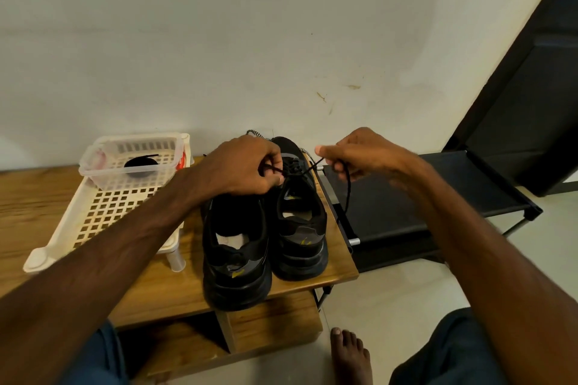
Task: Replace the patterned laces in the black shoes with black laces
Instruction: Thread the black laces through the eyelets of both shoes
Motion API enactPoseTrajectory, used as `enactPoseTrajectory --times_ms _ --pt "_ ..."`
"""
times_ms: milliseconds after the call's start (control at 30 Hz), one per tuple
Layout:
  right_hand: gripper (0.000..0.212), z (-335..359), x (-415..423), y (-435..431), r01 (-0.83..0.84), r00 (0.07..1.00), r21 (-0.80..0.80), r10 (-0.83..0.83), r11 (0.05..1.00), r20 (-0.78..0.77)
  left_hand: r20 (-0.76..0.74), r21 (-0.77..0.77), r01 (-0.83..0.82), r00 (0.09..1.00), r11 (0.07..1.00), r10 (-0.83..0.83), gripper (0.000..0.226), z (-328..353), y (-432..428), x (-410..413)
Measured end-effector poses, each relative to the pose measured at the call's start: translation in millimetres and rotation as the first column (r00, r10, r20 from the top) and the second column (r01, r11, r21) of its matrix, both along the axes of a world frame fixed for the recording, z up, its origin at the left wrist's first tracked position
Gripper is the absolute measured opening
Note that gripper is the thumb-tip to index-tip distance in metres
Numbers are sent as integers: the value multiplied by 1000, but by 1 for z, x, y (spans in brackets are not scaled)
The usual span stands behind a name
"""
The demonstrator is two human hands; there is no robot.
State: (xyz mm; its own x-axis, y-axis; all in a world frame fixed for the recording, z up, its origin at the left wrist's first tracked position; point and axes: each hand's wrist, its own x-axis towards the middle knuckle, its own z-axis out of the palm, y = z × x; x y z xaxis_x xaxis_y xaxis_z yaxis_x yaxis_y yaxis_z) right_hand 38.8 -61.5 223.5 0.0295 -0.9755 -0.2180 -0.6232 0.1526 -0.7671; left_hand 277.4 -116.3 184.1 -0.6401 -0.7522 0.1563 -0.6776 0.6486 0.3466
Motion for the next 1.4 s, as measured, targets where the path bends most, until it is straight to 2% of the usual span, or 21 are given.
enactPoseTrajectory --times_ms 67,133,233,400,533,733,833,933,1100,1267,1333,1400 --pt "36 4 4 3 54 986 -47 -46 997 159 44 -158 51 998 986 -44 13 2 3 -1" --pt "35 7 10 3 88 953 -89 -58 992 297 18 -297 93 996 950 -92 16 2 7 -4" --pt "31 11 18 -1 120 911 -140 -52 983 409 2 -392 145 988 908 -157 18 1 9 -8" --pt "29 12 30 -11 150 928 -218 -61 964 366 59 -454 231 971 860 -230 38 2 9 -7" --pt "25 16 41 -16 69 954 -300 26 951 300 166 -445 281 959 850 -230 29 2 6 -7" --pt "25 35 42 -18 92 862 -442 151 892 484 100 -399 197 980 896 -171 21 -4 0 -7" --pt "29 34 42 -20 43 885 -477 188 878 426 53 -363 155 988 919 -145 19 -7 -1 -7" --pt "27 25 46 -23 37 931 -495 150 868 332 23 -339 135 991 931 -135 21 -8 -1 -6" --pt "18 15 45 -24 45 947 -509 125 860 296 -13 -335 127 990 934 -139 27 -9 -1 -7" --pt "21 5 43 -26 22 961 -442 103 897 256 -25 -311 113 992 944 -127 30 -8 0 -9" --pt "20 0 41 -25 -2 987 -449 74 894 143 -65 -266 94 991 960 -114 29 -6 2 -9" --pt "14 -3 36 -21 -73 995 -462 36 884 -88 -122 -210 45 990 977 -72 23 -6 2 -9"
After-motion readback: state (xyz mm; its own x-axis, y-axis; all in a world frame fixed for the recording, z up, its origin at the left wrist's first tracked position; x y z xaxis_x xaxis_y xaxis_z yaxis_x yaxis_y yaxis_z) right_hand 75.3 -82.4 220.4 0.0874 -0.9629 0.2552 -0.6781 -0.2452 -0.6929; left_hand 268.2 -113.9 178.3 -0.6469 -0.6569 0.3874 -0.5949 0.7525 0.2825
